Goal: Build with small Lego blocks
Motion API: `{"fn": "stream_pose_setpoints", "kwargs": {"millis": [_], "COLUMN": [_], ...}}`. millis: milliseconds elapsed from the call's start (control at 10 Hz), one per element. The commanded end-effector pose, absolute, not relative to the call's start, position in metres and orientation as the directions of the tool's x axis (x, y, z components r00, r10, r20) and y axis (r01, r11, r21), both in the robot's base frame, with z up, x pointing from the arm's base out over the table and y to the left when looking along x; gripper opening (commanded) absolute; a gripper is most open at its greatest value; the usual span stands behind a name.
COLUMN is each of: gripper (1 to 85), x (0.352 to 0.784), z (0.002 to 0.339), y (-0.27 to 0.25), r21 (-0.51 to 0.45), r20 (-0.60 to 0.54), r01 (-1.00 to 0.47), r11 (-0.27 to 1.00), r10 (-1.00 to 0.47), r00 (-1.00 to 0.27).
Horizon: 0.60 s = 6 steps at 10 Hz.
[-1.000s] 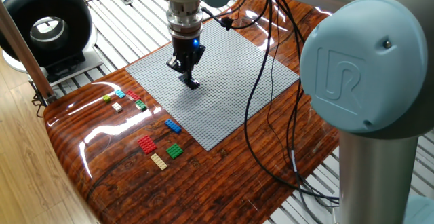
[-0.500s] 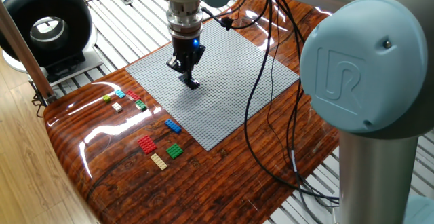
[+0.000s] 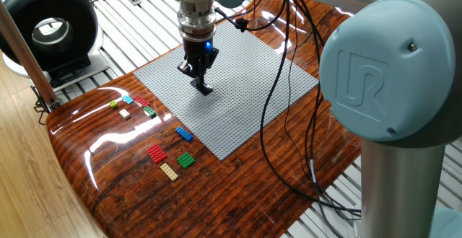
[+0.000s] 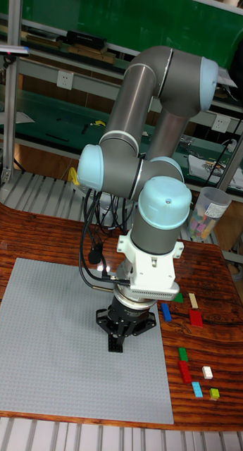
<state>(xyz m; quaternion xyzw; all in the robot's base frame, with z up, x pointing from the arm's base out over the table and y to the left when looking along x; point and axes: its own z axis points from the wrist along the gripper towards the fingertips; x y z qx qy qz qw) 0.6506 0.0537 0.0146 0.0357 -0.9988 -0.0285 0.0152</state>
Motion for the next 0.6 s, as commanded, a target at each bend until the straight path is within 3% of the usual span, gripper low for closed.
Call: {"fn": "stream_pose_setpoints", "kwargs": {"millis": [0, 500], "gripper": [1.0, 1.0], "x": [0.6443, 0.6476], "z": [0.016, 0.0068], "y": [0.0492, 0.0468], "r21": [0.064, 0.058], "r20": [0.027, 0.016], "r01": [-0.065, -0.08], "r11": [0.996, 0.995], "r10": [-0.067, -0.081], "r00": [-0.997, -0.997]}}
